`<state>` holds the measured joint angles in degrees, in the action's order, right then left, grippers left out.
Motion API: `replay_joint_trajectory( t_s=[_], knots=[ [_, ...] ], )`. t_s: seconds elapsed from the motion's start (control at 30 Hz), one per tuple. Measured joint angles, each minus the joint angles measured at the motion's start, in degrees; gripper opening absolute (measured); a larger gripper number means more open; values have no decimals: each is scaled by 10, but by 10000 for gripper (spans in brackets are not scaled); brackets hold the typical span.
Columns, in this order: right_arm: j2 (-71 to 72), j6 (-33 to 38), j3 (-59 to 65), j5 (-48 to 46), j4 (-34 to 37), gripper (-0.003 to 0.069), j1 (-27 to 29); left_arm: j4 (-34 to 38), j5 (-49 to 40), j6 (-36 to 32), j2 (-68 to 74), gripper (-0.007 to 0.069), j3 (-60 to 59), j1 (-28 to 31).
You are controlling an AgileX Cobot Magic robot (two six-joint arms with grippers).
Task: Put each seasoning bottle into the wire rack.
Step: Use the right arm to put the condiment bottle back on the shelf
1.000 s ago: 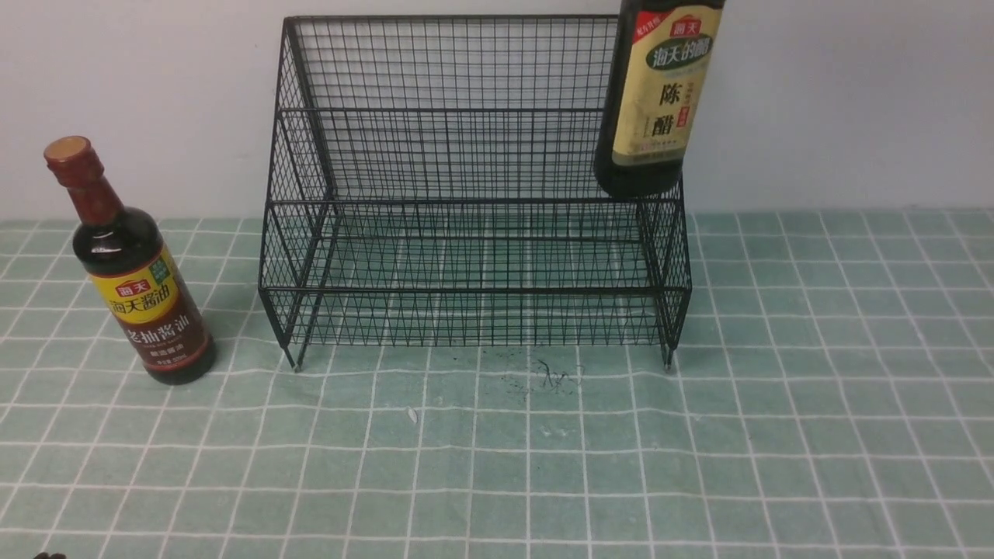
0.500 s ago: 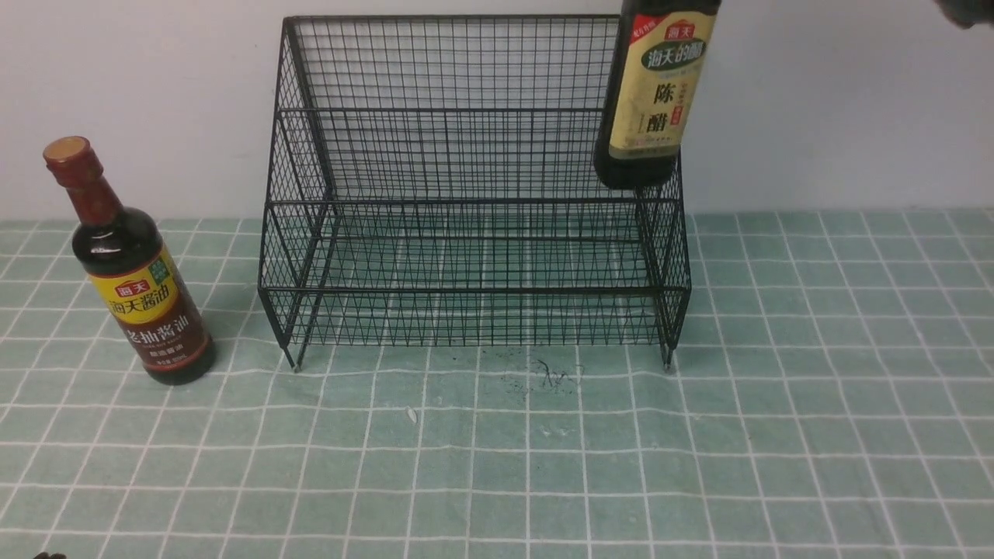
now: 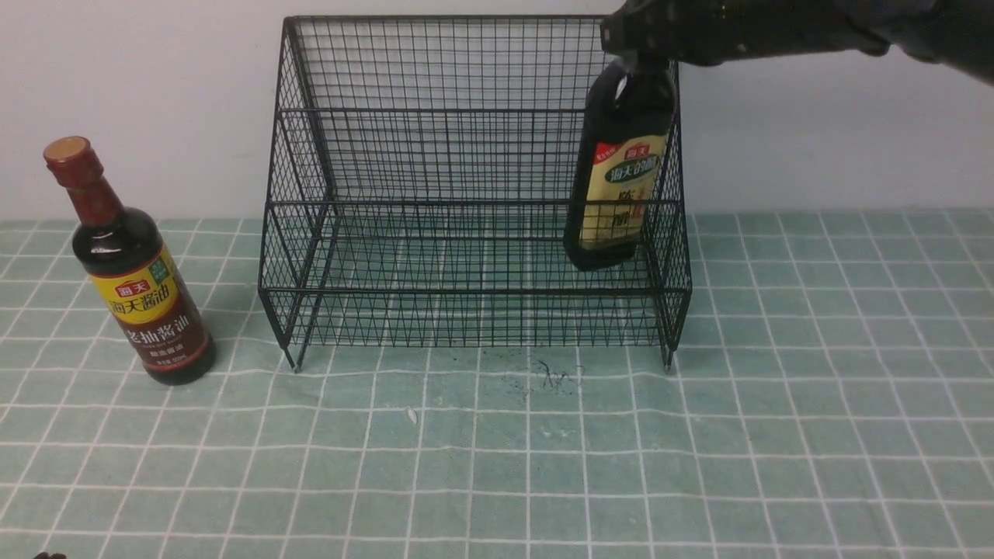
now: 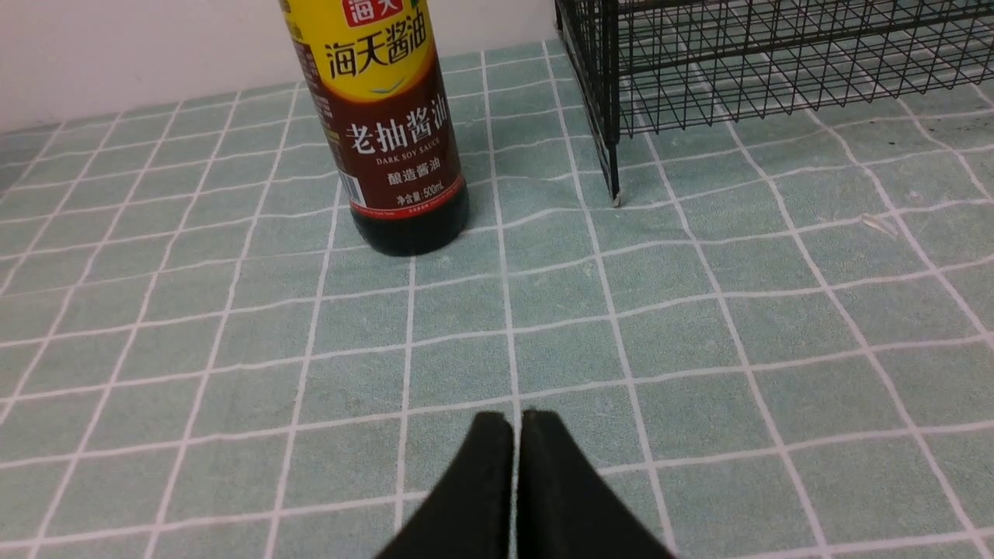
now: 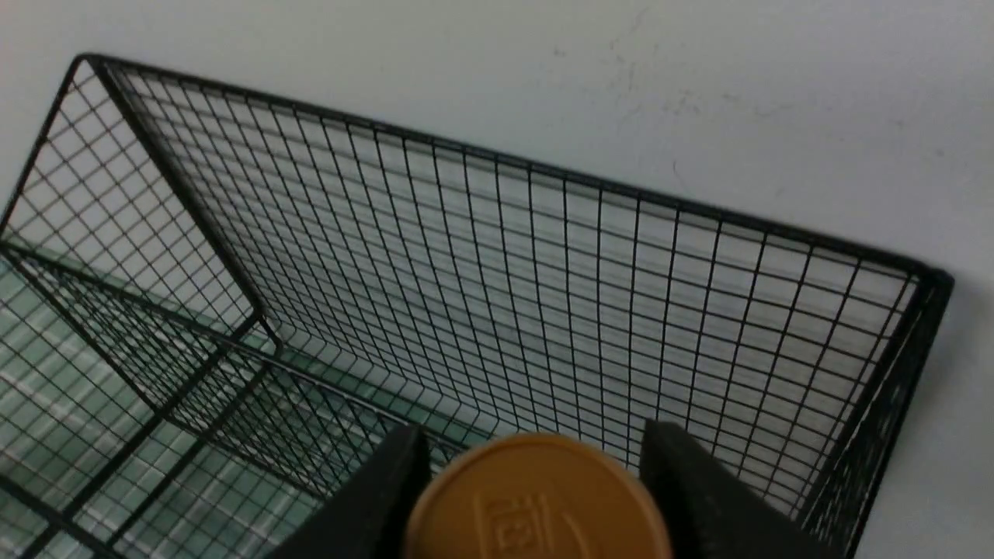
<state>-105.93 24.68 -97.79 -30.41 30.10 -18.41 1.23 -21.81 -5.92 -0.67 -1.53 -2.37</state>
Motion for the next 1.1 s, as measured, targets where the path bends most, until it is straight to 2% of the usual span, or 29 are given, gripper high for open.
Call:
replay_joint_trajectory(
  t_s=[0.27,0.4,0.5,0.63,1.1],
  knots=[
    [0,-3,-1,-38,-46,325,0,0,0,0,0,-6,0,0],
    [2,-4,-2,-40,-53,362,0,0,0,0,0,-6,0,0],
    [11,-12,-7,-39,-53,429,0,0,0,0,0,-6,0,0],
    [12,-15,-7,-35,-53,467,0,0,0,0,0,-6,0,0],
    [32,-15,-7,-41,-50,479,0,0,0,0,0,-6,0,0]
  ],
)
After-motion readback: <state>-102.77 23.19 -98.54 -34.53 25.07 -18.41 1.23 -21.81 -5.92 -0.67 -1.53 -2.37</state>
